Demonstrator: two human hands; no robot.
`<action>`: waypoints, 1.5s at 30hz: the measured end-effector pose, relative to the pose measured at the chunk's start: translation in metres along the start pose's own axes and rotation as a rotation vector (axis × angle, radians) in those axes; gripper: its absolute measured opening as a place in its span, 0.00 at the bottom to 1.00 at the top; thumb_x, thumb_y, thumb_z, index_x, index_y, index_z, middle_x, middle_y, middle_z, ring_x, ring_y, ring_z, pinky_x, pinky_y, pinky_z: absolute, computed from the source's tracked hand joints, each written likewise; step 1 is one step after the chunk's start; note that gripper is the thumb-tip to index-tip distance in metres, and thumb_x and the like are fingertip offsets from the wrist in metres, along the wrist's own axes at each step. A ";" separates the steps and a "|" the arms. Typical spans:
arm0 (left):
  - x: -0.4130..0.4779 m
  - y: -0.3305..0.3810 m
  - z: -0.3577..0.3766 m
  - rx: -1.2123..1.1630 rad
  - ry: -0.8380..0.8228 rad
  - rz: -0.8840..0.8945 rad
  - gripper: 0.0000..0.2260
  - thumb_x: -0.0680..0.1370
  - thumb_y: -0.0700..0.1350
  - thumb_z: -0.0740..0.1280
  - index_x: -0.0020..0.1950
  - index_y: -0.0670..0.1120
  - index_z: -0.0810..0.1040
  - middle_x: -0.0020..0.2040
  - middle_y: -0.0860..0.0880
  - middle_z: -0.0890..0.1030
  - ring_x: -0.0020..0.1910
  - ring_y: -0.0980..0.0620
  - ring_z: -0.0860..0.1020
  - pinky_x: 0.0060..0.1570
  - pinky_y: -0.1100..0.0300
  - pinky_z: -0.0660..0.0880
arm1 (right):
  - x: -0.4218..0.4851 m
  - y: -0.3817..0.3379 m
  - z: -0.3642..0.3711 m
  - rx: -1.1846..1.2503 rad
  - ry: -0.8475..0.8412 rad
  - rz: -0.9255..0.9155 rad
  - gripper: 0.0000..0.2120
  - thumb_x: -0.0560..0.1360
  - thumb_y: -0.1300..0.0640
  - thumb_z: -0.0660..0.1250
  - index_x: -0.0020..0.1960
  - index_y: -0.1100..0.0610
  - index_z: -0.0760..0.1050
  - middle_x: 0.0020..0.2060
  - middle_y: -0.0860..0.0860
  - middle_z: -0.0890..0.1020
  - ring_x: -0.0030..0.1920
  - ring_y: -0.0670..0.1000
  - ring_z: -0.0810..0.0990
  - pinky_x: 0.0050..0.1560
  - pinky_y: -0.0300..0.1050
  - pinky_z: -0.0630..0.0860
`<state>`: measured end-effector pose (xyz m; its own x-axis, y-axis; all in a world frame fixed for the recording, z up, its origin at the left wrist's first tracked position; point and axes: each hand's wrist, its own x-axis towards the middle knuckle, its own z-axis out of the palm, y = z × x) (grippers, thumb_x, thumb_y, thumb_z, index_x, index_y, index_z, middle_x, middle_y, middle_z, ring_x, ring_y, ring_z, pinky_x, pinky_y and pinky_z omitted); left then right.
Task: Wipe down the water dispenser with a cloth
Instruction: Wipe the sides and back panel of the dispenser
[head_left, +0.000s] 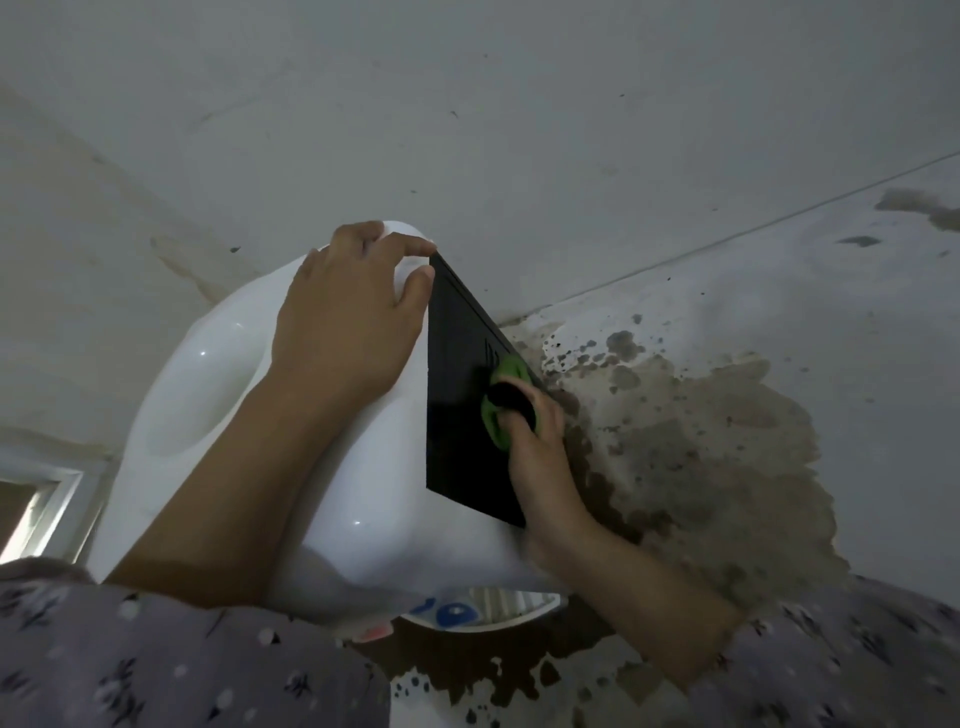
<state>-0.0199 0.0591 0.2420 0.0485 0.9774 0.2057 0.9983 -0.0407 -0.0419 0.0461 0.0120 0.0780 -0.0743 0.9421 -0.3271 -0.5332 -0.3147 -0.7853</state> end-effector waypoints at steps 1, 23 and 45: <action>-0.001 0.001 -0.001 0.004 0.000 0.003 0.14 0.80 0.50 0.56 0.64 0.56 0.73 0.69 0.49 0.68 0.65 0.47 0.68 0.69 0.51 0.60 | 0.004 -0.004 0.003 -0.018 -0.006 -0.073 0.17 0.79 0.60 0.57 0.49 0.37 0.74 0.62 0.43 0.66 0.64 0.46 0.68 0.68 0.48 0.67; -0.058 -0.007 -0.017 -0.020 -0.061 0.035 0.17 0.81 0.48 0.53 0.70 0.54 0.67 0.75 0.52 0.60 0.73 0.51 0.59 0.72 0.49 0.48 | -0.060 -0.043 0.030 -0.070 -0.119 -0.287 0.17 0.79 0.60 0.57 0.57 0.37 0.70 0.66 0.42 0.62 0.65 0.43 0.65 0.68 0.43 0.63; -0.059 -0.005 -0.022 -0.061 -0.032 0.020 0.21 0.81 0.47 0.54 0.74 0.51 0.58 0.72 0.52 0.67 0.69 0.50 0.65 0.71 0.52 0.55 | 0.091 -0.022 0.023 -0.134 0.043 -0.095 0.22 0.69 0.51 0.56 0.61 0.54 0.73 0.59 0.57 0.73 0.56 0.58 0.75 0.61 0.58 0.73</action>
<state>-0.0267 -0.0033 0.2513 0.0679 0.9824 0.1739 0.9973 -0.0714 0.0140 0.0318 0.1074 0.0773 0.0085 0.9634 -0.2680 -0.4186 -0.2399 -0.8759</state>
